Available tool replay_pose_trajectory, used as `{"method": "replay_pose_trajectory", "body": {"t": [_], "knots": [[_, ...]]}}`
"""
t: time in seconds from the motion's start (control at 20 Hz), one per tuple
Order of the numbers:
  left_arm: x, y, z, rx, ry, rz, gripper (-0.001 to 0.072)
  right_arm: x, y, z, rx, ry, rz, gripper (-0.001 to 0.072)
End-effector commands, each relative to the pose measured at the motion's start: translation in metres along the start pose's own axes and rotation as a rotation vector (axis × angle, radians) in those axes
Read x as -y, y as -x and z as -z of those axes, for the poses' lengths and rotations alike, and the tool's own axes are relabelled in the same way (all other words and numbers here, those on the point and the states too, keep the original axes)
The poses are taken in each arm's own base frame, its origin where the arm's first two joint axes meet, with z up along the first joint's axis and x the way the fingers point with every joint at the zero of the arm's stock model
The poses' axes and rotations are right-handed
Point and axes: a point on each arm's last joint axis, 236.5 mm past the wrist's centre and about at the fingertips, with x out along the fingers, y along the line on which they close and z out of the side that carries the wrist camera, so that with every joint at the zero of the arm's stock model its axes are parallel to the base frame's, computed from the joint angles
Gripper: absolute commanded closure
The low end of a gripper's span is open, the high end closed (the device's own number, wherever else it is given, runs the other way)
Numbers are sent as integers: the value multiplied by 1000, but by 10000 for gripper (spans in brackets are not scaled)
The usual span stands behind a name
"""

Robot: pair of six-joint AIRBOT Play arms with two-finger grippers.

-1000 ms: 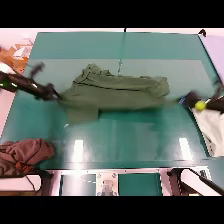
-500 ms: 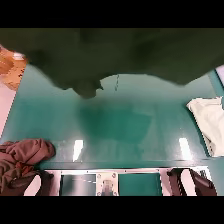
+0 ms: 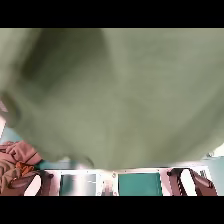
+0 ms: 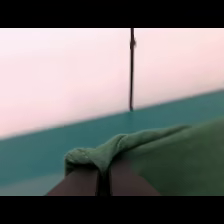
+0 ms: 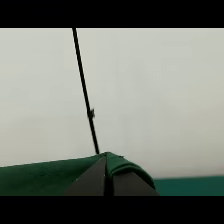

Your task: Fold the shirts.

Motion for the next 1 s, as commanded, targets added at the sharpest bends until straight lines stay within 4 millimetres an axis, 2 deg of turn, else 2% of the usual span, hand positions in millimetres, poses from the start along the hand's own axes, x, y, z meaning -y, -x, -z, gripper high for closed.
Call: {"method": "replay_pose_trajectory", "body": {"t": [0.0,0.15,0.25,0.3,0.4,0.5,0.6,0.7,0.8,0.9,0.95], "knots": [[-22,-100,112,-280,266,146,682,48,-48,134,-289,-199,2,696],[-47,-189,238,-464,423,170,682,85,-82,272,-526,-324,50,696],[-47,-242,322,-581,457,164,682,105,-102,352,-641,-389,113,696],[-48,-267,359,-626,472,151,682,115,-113,385,-686,-408,142,696],[-59,-306,407,-668,502,109,682,138,-133,439,-755,-435,199,696],[-71,-335,421,-667,537,103,682,153,-158,475,-812,-476,211,696],[-83,-357,409,-627,531,96,682,158,-186,486,-822,-529,188,696],[-92,-374,384,-562,505,93,682,159,-215,479,-800,-556,159,696],[-99,-384,367,-520,490,82,682,158,-235,462,-769,-553,131,696],[-99,-383,368,-531,475,87,682,155,-236,455,-775,-535,110,697],[-97,-379,374,-561,456,93,682,153,-231,459,-805,-529,98,697]]}}
